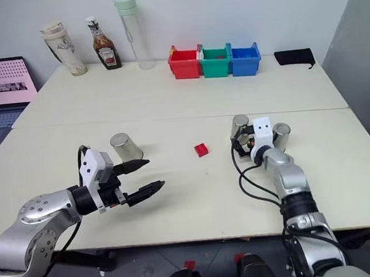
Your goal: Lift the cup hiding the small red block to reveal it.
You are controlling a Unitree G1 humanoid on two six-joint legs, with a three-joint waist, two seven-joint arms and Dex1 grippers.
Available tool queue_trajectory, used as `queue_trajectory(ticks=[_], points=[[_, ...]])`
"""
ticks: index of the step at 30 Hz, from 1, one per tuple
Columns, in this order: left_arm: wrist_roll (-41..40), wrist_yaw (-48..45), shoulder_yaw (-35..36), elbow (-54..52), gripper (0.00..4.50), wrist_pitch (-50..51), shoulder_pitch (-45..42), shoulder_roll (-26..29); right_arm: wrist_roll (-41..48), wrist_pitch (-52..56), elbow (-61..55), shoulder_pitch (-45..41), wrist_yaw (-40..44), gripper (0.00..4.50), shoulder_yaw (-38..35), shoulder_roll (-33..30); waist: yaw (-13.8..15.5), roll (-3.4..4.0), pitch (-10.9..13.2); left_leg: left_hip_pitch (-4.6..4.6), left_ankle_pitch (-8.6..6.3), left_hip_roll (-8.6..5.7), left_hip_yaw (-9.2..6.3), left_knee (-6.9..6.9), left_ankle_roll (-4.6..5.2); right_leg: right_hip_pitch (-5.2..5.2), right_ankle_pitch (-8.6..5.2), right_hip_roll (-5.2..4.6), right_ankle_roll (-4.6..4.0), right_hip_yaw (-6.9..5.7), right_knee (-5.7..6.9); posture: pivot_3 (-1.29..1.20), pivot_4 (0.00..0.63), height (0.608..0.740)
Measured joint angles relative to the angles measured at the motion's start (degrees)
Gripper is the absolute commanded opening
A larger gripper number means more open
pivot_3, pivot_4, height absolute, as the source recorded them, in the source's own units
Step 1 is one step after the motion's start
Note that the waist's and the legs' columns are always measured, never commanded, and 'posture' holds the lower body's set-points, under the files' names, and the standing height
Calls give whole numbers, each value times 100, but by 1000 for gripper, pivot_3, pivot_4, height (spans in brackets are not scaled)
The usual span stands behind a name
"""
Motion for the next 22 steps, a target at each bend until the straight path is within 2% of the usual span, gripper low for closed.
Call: queue_trajectory(ticks=[6, 8, 11, 13, 16, 22], points=[[10, -9, -90, 66, 4500, -14, -78, -61, 308, 1114, -1878, 589, 129, 4472, 266, -64, 6, 3, 2, 4, 1, 6, -5, 1, 0, 0, -7, 0, 11, -3, 5, 0, 150, 740], [26, -19, -158, 126, 4500, -31, -155, -66, 514, 1670, -2814, 930, 201, 4472, 424, -181, 19, 3, 2, 5, 0, 8, -8, 1, 0, 1, -10, 1, 7, -6, 5, 0, 150, 740], [66, -85, -169, 229, 4500, -37, -167, -39, 843, 2343, -3905, 1426, 347, 4472, 464, -555, 54, 4, 2, -1, 0, 4, -10, 0, 0, 0, -13, 1, 8, -8, 2, 0, 150, 740], [88, -115, -135, 293, 4500, -29, -152, 42, 1091, 2717, -4676, 1861, 564, 4472, 399, -1060, 90, 3, 2, -5, 0, 0, -8, 0, 0, 0, -13, -1, 9, -8, -7, 0, 150, 740], [73, -131, 55, 288, 4500, 66, -27, 216, 1458, 2818, -5595, 2597, 1128, 4472, 11, -1936, 108, 2, 2, -8, -1, -2, -7, 1, 0, 3, -15, -5, 14, -10, -19, 0, 150, 740], [58, -139, 114, 266, 4500, 160, 157, 340, 2419, 2903, -6102, 2986, 1873, 4472, -960, -2571, 100, -1, 2, 12, 0, 12, -5, 2, 1, 15, -26, 0, -4, -9, -16, 0, 150, 740]])
